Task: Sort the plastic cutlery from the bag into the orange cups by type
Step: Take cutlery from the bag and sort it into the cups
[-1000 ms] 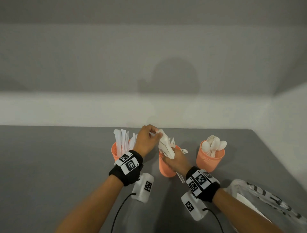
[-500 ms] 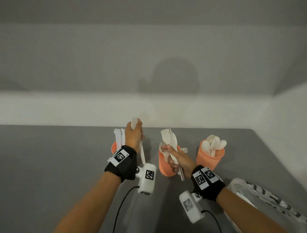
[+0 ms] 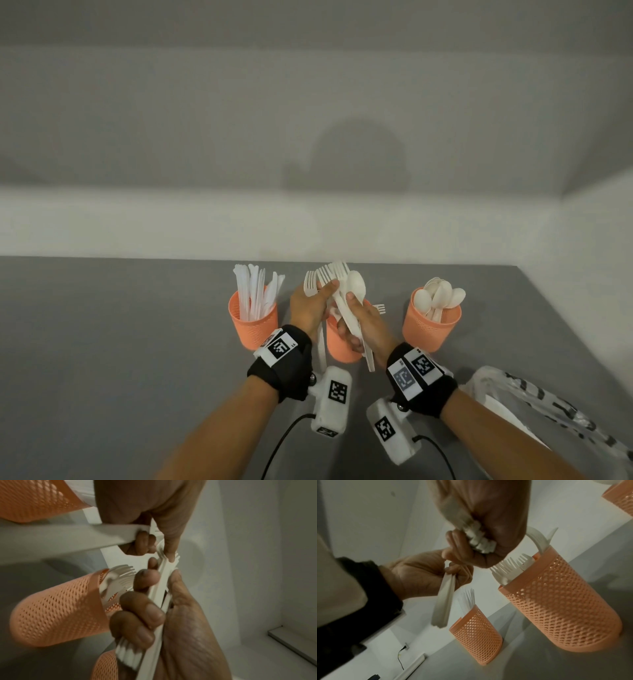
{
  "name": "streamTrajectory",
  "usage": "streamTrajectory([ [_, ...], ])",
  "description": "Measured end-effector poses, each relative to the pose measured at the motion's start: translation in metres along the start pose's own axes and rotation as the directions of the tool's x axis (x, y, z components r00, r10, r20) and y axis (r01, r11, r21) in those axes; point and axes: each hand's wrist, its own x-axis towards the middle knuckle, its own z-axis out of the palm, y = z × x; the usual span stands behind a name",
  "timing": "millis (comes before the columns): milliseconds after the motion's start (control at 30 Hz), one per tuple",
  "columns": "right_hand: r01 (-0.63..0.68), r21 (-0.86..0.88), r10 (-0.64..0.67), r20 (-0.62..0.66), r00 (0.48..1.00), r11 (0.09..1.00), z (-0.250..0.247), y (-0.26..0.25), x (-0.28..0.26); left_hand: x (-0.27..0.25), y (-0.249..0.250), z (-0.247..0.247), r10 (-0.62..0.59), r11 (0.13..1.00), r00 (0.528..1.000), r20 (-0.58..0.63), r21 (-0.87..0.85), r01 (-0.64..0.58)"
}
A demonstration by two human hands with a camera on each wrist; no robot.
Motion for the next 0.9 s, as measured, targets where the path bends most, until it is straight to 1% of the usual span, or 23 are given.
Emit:
streamTrajectory([
  [67,0.051,-0.025,-0.052,-0.052,0.997,0.998,-0.006,0.000,-0.004,0.001,-0.006,0.005,-0.051,0.997,0.999,-0.013,-0.054,0.050],
  [133,0.078,-0.059,-0.082,-0.071,0.994,0.995,-0.006,0.000,-0.006,0.003,-0.010,0.004,-0.083,0.993,0.996,-0.010,-0.084,0.082],
  [300,0.064,-0.080,-0.070,-0.074,0.995,0.995,-0.008,-0.001,-0.009,0.010,-0.020,0.004,-0.179,0.975,0.982,0.062,-0.120,0.186],
  [367,0.062,-0.090,-0.068,-0.068,0.995,0.994,-0.010,-0.002,-0.012,0.011,-0.021,0.007,-0.190,0.975,0.979,0.076,-0.106,0.197],
  [467,0.044,-0.090,-0.053,-0.095,0.994,0.995,-0.016,-0.004,-0.014,0.011,-0.016,0.014,-0.168,0.980,0.983,0.078,-0.095,0.175],
  [533,0.030,-0.109,-0.045,-0.138,0.989,0.994,-0.024,-0.004,-0.014,0.016,-0.012,0.017,-0.148,0.982,0.987,0.063,-0.106,0.154],
  [600,0.022,-0.111,-0.044,-0.195,0.980,0.994,-0.035,-0.003,-0.015,0.024,-0.004,0.020,-0.118,0.968,0.992,0.037,-0.219,0.124],
  [667,0.029,-0.138,-0.064,-0.255,0.965,0.990,-0.047,-0.003,-0.017,0.031,0.007,0.023,-0.067,0.945,0.998,-0.005,-0.321,0.062],
  [700,0.025,-0.165,-0.071,-0.278,0.958,0.986,-0.054,-0.003,-0.018,0.034,0.015,0.025,-0.029,0.947,0.999,-0.032,-0.320,0.017],
  [767,-0.003,-0.207,-0.060,-0.299,0.952,0.978,-0.065,-0.004,-0.020,0.037,0.028,0.029,0.070,0.967,0.995,-0.070,-0.239,-0.084],
  [833,-0.025,-0.172,-0.030,-0.312,0.950,0.985,-0.072,-0.006,-0.022,0.041,0.036,0.034,0.171,0.972,0.983,-0.072,-0.149,-0.180],
  [900,-0.035,-0.098,0.002,-0.321,0.947,0.995,-0.077,-0.009,-0.023,0.043,0.037,0.039,0.248,0.965,0.968,-0.036,-0.081,-0.250],
])
